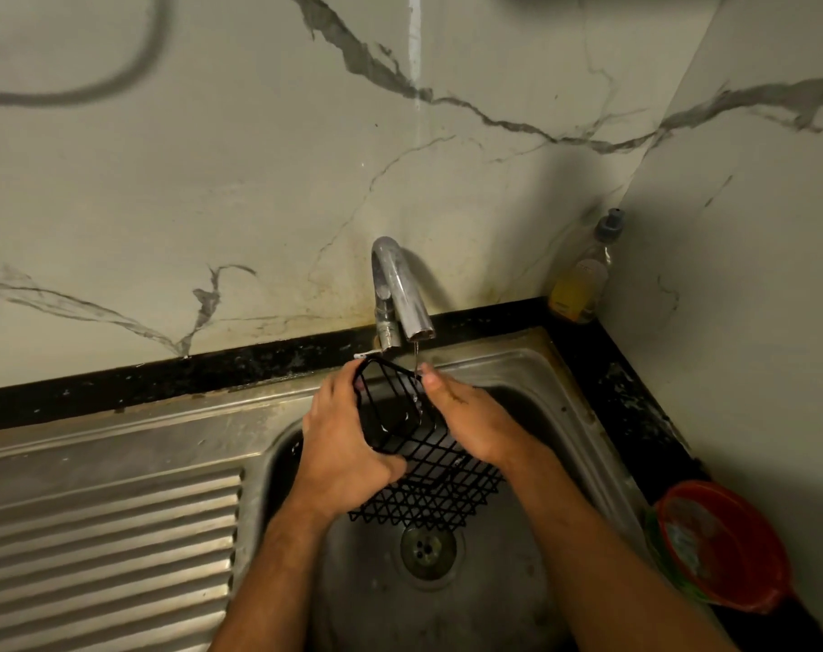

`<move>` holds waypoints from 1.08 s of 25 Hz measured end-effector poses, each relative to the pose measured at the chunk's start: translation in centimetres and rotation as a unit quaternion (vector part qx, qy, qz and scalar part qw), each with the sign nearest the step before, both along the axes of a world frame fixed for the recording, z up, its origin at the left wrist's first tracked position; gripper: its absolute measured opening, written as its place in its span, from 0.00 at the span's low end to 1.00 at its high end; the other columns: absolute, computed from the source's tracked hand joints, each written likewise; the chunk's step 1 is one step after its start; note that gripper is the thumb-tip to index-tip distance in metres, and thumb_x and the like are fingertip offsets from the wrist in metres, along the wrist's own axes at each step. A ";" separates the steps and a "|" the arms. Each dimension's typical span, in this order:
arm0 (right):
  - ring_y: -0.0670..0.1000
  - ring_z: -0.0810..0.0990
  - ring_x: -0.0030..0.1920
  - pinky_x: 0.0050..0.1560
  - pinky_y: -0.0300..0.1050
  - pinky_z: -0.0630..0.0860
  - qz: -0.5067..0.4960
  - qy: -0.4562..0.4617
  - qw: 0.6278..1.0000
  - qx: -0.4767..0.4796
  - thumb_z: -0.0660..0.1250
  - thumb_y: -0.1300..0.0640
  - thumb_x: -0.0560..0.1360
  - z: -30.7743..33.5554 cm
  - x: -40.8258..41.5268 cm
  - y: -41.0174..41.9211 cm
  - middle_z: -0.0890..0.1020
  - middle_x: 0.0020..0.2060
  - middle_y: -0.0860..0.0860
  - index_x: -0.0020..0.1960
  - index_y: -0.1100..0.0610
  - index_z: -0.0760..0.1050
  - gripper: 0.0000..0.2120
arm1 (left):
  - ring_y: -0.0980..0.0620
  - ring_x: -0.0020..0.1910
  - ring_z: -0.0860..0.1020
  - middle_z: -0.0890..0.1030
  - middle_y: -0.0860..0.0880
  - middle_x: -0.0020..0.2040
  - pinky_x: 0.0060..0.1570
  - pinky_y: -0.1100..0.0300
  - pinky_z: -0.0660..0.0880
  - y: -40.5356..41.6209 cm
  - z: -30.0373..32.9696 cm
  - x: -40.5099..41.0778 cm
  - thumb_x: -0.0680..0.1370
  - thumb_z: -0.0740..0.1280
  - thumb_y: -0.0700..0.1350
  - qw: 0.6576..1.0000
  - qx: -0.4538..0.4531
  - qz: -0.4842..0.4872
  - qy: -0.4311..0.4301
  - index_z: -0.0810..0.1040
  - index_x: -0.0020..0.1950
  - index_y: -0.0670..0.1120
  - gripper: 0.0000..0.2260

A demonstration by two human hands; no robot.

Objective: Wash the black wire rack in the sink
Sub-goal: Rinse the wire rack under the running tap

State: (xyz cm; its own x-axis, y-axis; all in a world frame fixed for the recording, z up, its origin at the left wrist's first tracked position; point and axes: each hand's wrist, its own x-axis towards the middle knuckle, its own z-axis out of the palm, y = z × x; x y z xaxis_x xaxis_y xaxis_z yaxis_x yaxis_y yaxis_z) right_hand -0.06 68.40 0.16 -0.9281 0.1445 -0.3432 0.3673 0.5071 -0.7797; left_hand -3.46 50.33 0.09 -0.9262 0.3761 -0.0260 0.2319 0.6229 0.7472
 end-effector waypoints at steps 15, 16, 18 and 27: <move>0.48 0.54 0.79 0.78 0.55 0.50 0.090 0.080 0.959 0.255 0.42 0.31 0.79 0.4 0.0 -0.8 0.57 0.79 0.47 0.79 0.46 0.56 0.34 | 0.54 0.70 0.73 0.70 0.49 0.72 0.70 0.50 0.74 -2.1 -3.8 1.2 0.55 0.79 0.47 0.969 0.198 0.120 -0.083 0.58 0.79 0.57 0.54; 0.50 0.54 0.79 0.78 0.57 0.49 0.059 0.027 0.962 0.265 0.43 0.31 0.80 0.2 0.3 -0.1 0.58 0.79 0.50 0.79 0.48 0.56 0.34 | 0.54 0.70 0.73 0.70 0.49 0.72 0.70 0.49 0.74 -2.3 -4.0 1.3 0.56 0.80 0.45 0.967 0.201 0.126 -0.092 0.58 0.79 0.58 0.55; 0.52 0.55 0.79 0.78 0.57 0.49 0.094 0.028 0.954 0.283 0.44 0.37 0.83 0.2 0.6 -1.1 0.60 0.78 0.53 0.79 0.52 0.57 0.30 | 0.53 0.69 0.74 0.71 0.48 0.72 0.69 0.48 0.74 -2.5 -4.1 1.3 0.56 0.80 0.45 0.967 0.203 0.126 -0.093 0.58 0.79 0.57 0.55; 0.55 0.62 0.76 0.71 0.63 0.63 0.035 0.040 0.953 0.299 0.45 0.30 0.78 -0.3 0.2 0.9 0.68 0.75 0.47 0.73 0.40 0.67 0.29 | 0.51 0.60 0.80 0.79 0.49 0.60 0.51 0.62 0.81 -3.3 -5.1 2.2 0.67 0.73 0.21 0.926 0.305 0.178 -0.134 0.63 0.78 0.48 0.45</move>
